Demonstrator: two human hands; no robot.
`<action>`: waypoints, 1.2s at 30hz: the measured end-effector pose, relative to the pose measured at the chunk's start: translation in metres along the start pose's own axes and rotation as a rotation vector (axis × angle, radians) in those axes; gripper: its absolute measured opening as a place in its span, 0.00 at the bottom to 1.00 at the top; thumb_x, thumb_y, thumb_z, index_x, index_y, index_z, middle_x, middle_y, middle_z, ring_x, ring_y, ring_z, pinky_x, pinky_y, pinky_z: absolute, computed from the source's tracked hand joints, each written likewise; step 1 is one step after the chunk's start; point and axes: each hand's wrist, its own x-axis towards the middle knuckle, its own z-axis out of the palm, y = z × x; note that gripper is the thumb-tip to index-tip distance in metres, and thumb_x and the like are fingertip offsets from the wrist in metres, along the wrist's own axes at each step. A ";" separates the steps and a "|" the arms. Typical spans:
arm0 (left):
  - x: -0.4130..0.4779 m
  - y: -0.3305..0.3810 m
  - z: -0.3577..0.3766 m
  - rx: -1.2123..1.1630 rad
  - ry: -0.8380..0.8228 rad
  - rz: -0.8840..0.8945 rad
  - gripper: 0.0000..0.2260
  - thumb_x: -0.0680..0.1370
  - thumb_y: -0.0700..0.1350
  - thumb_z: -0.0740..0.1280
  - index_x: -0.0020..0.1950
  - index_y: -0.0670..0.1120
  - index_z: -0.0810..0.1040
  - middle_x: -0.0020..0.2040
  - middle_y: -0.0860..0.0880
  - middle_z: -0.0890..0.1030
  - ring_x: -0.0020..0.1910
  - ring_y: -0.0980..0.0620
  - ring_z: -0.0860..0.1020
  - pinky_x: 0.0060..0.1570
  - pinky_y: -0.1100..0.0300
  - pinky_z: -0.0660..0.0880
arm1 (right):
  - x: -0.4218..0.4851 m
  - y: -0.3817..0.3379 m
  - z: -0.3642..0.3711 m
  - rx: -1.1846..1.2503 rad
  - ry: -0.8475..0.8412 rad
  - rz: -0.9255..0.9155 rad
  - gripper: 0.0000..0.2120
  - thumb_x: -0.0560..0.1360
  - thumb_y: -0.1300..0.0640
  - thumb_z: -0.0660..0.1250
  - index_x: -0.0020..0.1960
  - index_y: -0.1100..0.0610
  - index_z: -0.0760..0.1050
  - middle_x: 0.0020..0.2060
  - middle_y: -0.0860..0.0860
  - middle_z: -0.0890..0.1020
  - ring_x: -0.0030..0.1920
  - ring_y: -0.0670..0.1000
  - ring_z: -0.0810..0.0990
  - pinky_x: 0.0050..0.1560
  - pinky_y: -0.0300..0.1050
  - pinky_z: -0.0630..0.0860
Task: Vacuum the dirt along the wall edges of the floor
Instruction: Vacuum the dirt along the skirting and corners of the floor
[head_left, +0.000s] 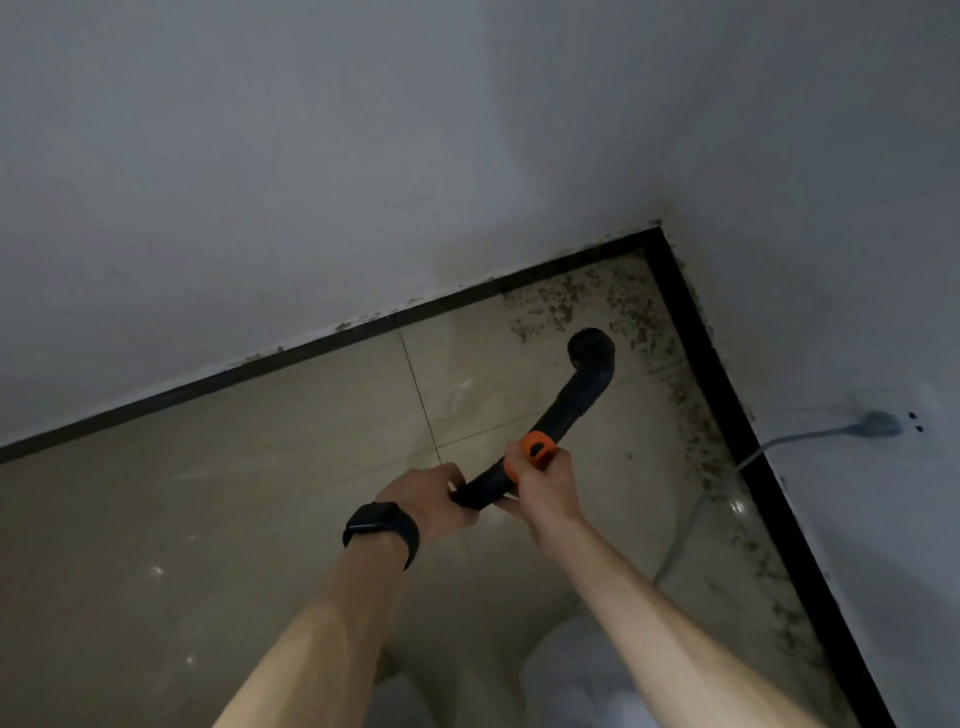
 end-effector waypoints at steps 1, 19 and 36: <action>0.004 0.008 0.001 -0.004 0.026 0.015 0.15 0.73 0.57 0.67 0.58 0.58 0.74 0.46 0.53 0.80 0.43 0.51 0.79 0.44 0.56 0.78 | 0.007 -0.004 -0.005 0.037 0.012 -0.002 0.16 0.81 0.56 0.70 0.63 0.58 0.68 0.56 0.58 0.81 0.54 0.58 0.84 0.48 0.54 0.86; 0.235 0.019 0.039 0.281 -0.165 -0.013 0.20 0.70 0.50 0.73 0.62 0.53 0.76 0.51 0.49 0.80 0.48 0.47 0.79 0.44 0.57 0.75 | 0.228 0.065 0.001 -0.028 -0.140 0.112 0.17 0.82 0.55 0.69 0.64 0.58 0.66 0.57 0.58 0.80 0.54 0.58 0.85 0.50 0.58 0.85; 0.294 -0.025 0.028 0.225 -0.138 0.090 0.26 0.64 0.55 0.79 0.59 0.49 0.80 0.52 0.50 0.82 0.49 0.51 0.80 0.51 0.58 0.78 | 0.278 0.088 0.042 -0.026 -0.138 -0.130 0.07 0.81 0.53 0.70 0.56 0.53 0.74 0.51 0.54 0.81 0.56 0.57 0.83 0.56 0.60 0.83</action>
